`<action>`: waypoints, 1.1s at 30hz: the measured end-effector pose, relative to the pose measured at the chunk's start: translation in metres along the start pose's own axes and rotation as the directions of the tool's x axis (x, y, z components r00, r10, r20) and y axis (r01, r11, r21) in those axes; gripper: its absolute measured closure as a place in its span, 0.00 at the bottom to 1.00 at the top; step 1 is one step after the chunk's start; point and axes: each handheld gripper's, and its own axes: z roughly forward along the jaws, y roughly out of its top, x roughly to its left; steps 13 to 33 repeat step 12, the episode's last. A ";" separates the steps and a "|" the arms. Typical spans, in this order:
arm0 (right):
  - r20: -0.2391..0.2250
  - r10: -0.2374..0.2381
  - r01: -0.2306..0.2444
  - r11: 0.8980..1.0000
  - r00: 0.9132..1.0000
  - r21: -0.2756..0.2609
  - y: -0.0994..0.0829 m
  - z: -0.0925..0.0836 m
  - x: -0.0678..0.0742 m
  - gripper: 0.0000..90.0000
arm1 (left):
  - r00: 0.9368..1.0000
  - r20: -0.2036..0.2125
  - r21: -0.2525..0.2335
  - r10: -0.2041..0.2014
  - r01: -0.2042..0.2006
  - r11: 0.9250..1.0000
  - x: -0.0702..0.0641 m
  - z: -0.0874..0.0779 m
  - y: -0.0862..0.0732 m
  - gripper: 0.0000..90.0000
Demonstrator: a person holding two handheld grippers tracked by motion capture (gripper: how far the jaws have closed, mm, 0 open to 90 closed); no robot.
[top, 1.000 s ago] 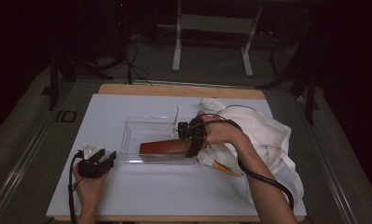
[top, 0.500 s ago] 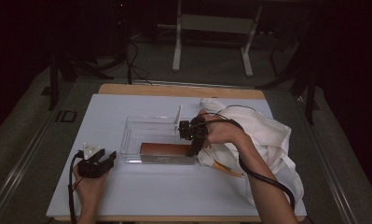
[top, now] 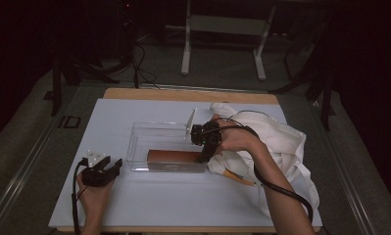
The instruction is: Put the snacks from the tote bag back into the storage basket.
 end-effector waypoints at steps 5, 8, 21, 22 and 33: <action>0.043 0.031 -0.029 0.998 0.999 -0.047 -0.008 -0.005 0.004 0.36 | 1.000 -0.001 0.000 0.000 0.000 1.000 0.000 0.000 0.000 0.57; 0.067 0.051 -0.045 0.996 0.996 -0.080 -0.012 -0.009 0.007 0.36 | 1.000 -0.001 0.001 0.000 0.000 1.000 0.000 0.000 0.000 0.57; 0.109 0.078 -0.062 0.988 0.991 -0.143 -0.022 -0.016 0.014 0.35 | 1.000 -0.002 0.003 -0.001 0.001 1.000 0.000 0.000 0.000 0.57; 0.109 0.078 -0.062 0.988 0.991 -0.143 -0.022 -0.016 0.014 0.35 | 1.000 -0.002 0.003 -0.001 0.001 1.000 0.000 0.000 0.000 0.57; 0.109 0.078 -0.062 0.988 0.991 -0.143 -0.022 -0.016 0.014 0.35 | 1.000 -0.002 0.003 -0.001 0.001 1.000 0.000 0.000 0.000 0.57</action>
